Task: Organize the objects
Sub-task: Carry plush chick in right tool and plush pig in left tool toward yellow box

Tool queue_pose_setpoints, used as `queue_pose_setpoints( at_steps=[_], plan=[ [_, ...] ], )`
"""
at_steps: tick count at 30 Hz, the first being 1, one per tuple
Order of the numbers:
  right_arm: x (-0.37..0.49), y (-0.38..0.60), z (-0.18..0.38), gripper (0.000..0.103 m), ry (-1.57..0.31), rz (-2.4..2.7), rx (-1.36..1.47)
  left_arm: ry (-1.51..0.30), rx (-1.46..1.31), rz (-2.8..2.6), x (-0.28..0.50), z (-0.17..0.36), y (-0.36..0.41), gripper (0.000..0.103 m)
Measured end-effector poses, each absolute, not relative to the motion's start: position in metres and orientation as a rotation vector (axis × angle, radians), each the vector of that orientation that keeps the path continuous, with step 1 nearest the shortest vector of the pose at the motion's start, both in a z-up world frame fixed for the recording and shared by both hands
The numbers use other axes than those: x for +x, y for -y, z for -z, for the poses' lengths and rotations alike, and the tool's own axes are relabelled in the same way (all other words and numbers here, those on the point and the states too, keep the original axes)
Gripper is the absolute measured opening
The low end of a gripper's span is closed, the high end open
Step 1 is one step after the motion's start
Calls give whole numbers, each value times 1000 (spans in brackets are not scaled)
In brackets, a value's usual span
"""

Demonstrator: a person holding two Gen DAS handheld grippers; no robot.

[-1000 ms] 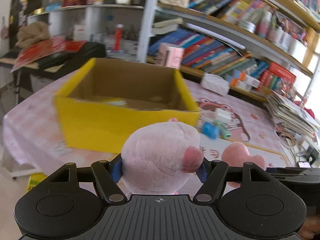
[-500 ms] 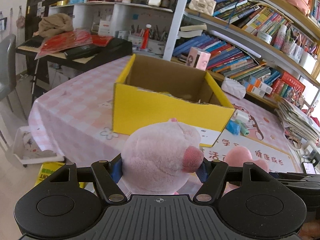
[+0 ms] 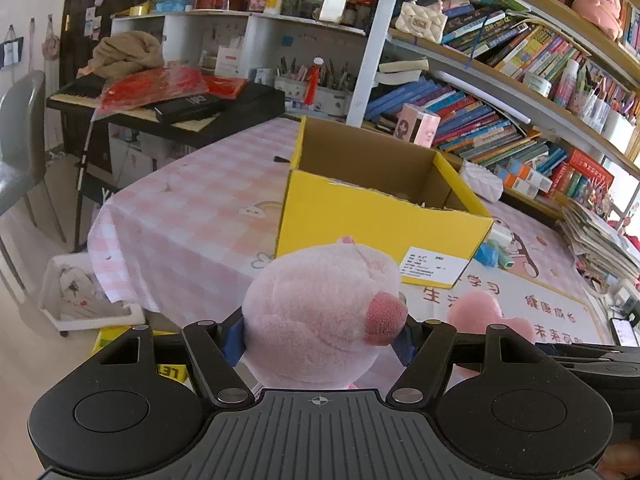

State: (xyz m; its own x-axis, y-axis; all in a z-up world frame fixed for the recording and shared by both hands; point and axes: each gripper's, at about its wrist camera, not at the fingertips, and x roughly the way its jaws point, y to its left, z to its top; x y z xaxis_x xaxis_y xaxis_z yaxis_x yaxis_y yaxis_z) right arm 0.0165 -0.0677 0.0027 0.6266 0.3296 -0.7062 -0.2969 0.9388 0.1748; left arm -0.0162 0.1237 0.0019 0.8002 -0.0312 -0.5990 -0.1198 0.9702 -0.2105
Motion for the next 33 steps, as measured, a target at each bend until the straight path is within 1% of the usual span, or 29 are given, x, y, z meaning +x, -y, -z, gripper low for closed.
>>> queue_pose_setpoints(
  at_steps=[23,29,33],
  plan=[
    [2,46,-17,47,-763,-310,25,-568,-222,26,-15,-16,-136,69],
    [13,51,-22,47,-744,-282,5,-555,-232,36,1,-19,-133,69],
    [29,54,-32,47,-693,-283,7,-519,-222,28,15,-28,-130,69]
  ],
)
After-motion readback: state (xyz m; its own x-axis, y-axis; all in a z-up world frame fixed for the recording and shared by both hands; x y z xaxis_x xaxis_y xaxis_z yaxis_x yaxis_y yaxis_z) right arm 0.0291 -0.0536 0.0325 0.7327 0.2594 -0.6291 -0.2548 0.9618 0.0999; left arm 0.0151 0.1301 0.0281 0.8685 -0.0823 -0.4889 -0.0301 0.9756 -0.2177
